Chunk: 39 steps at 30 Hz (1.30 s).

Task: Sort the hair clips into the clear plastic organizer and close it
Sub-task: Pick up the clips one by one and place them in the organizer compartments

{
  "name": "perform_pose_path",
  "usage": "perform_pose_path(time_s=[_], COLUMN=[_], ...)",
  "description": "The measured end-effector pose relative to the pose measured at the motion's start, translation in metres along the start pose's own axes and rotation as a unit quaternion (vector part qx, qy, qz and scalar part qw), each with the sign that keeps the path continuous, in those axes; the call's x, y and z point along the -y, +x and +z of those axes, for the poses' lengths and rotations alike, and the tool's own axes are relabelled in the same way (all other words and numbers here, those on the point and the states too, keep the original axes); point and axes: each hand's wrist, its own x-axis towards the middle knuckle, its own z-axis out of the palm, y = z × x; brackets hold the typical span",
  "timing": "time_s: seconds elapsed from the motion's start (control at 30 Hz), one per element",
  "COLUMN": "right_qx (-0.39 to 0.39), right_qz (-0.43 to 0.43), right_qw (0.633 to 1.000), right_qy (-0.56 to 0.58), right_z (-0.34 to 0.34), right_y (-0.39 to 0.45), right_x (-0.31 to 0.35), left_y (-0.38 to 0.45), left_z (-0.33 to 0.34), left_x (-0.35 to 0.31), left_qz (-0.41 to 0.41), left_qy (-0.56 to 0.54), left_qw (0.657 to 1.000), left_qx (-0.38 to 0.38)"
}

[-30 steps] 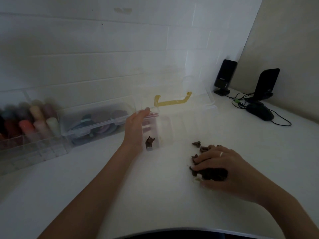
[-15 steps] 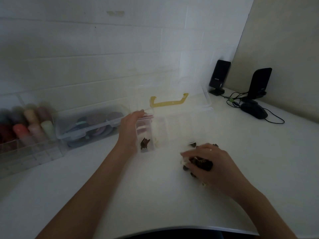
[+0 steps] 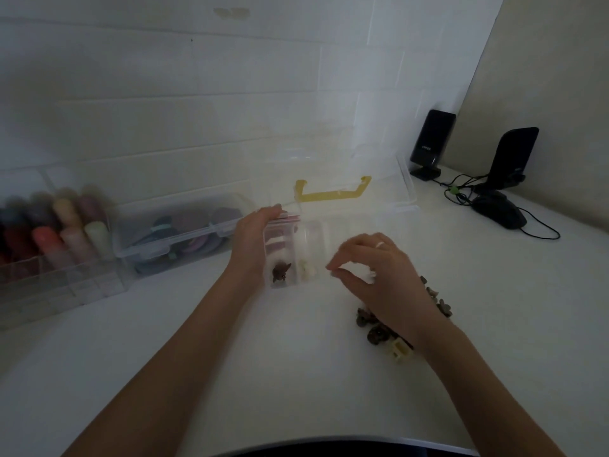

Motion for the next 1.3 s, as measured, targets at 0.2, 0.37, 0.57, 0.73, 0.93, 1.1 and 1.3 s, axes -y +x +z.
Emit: perform_pose_path(time_s=[0.2, 0.37, 0.57, 0.73, 0.93, 1.1, 1.3], right_qx=[0.08, 0.139, 0.194, 0.154, 0.024, -0.056, -0.034], right_qz=[0.051, 0.074, 0.08, 0.07, 0.082, 0.048, 0.045], right_qw=[0.994, 0.984, 0.972, 0.984, 0.992, 0.993, 0.998], right_qy=[-0.059, -0.08, -0.102, -0.052, 0.094, 0.093, 0.014], right_z=[-0.019, -0.014, -0.013, -0.015, -0.018, -0.008, 0.007], right_y=[-0.029, -0.037, -0.036, -0.034, -0.027, -0.004, 0.009], right_x=[-0.016, -0.026, -0.028, -0.022, -0.003, 0.002, -0.002], left_y=[0.0, -0.001, -0.003, -0.003, -0.005, -0.007, -0.004], left_z=[0.0, 0.0, 0.001, 0.001, 0.002, 0.002, 0.001], left_x=[-0.001, 0.0, -0.001, -0.002, -0.003, -0.003, -0.001], left_qz=[0.001, 0.003, 0.0, -0.001, 0.008, 0.019, 0.009], left_qy=[0.005, 0.003, -0.005, -0.005, 0.0, 0.004, 0.011], left_qw=[1.0, 1.0, 1.0, 1.0, 1.0, 1.0, 1.0], left_qx=[0.004, 0.0, 0.001, 0.004, 0.008, 0.011, 0.011])
